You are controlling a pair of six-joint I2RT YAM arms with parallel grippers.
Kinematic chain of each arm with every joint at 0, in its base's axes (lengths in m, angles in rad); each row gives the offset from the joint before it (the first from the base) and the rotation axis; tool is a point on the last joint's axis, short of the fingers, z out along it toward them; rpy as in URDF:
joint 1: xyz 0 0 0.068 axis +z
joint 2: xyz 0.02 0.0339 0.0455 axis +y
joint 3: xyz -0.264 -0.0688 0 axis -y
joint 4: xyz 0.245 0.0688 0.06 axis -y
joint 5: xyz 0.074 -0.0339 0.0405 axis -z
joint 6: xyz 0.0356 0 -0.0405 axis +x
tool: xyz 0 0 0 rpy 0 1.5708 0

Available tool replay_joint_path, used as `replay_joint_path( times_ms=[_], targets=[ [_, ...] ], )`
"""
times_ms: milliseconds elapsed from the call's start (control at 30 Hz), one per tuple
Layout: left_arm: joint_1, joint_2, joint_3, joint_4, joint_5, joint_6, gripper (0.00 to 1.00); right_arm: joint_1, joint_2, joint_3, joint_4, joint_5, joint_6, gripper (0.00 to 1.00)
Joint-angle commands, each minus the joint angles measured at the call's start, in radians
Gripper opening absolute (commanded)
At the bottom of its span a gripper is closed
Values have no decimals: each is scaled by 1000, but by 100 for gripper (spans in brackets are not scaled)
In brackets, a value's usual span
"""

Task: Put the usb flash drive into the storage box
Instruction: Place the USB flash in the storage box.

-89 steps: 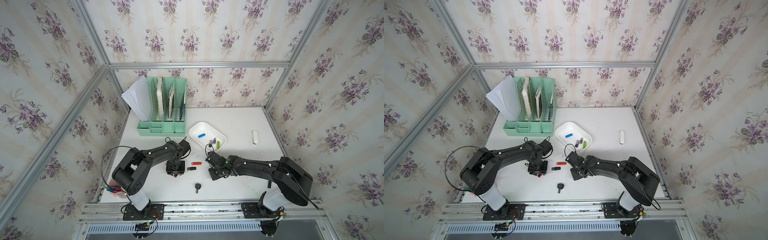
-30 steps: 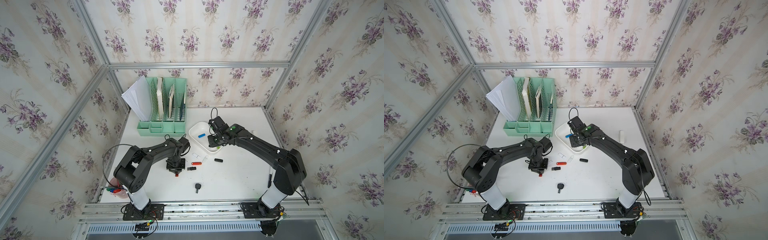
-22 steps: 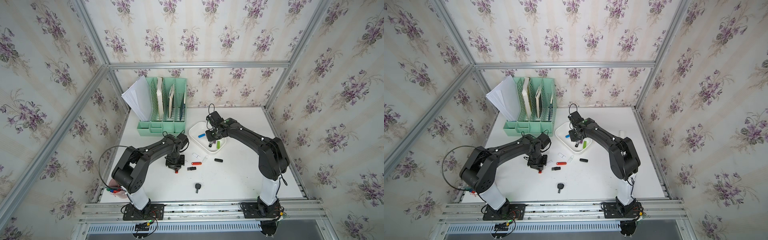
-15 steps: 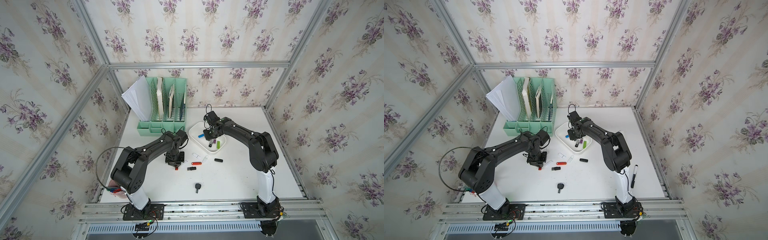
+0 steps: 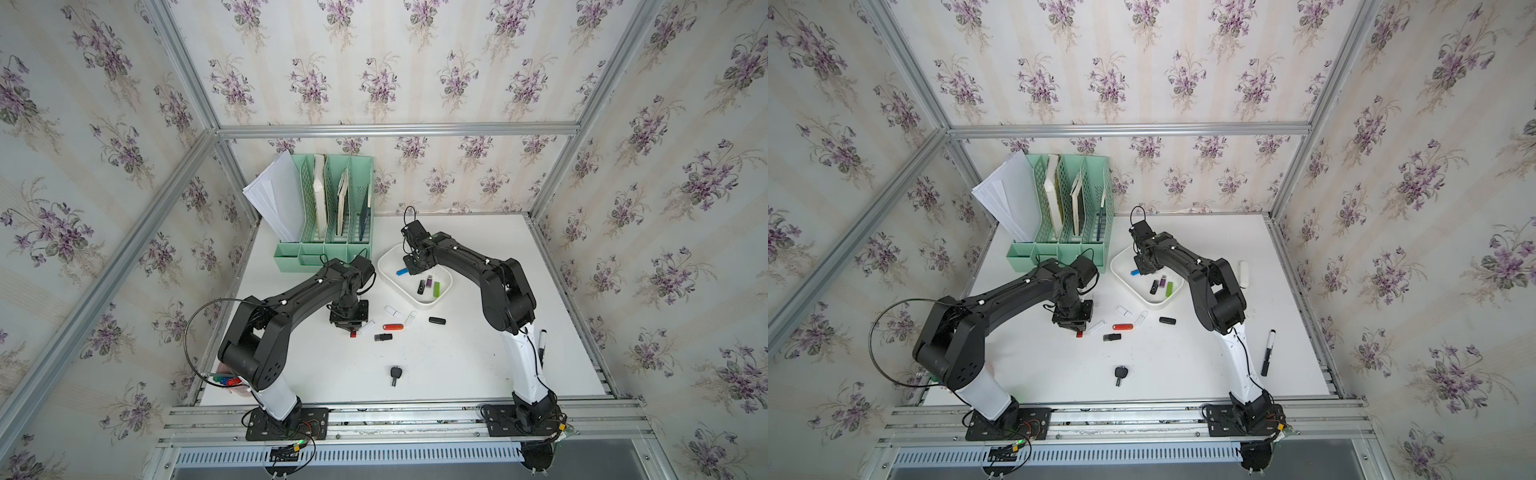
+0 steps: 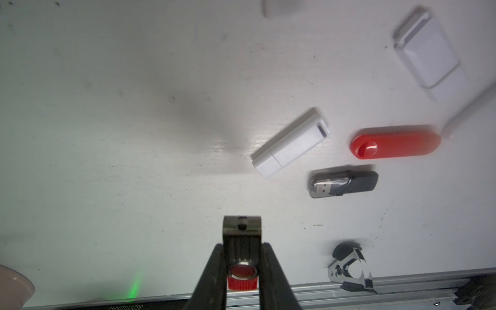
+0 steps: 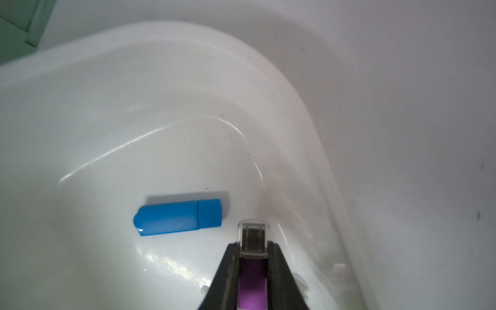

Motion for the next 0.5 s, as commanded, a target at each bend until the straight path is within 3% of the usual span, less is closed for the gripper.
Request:
replay_joint_path(
  times_ms=[0, 200, 367, 467],
  targets=[
    [2, -11, 21, -26, 3, 9, 22, -1, 12, 2, -9, 52, -14, 19],
    [1, -22, 77, -56, -4, 14, 22, 1, 30, 5, -6, 62, -15, 25],
    [2, -25, 105, -73, -8, 17, 22, 2, 38, 4, -16, 64, -14, 40],
    [1, -30, 113, -78, -7, 17, 22, 5, 20, -5, -10, 66, -8, 42]
  ],
)
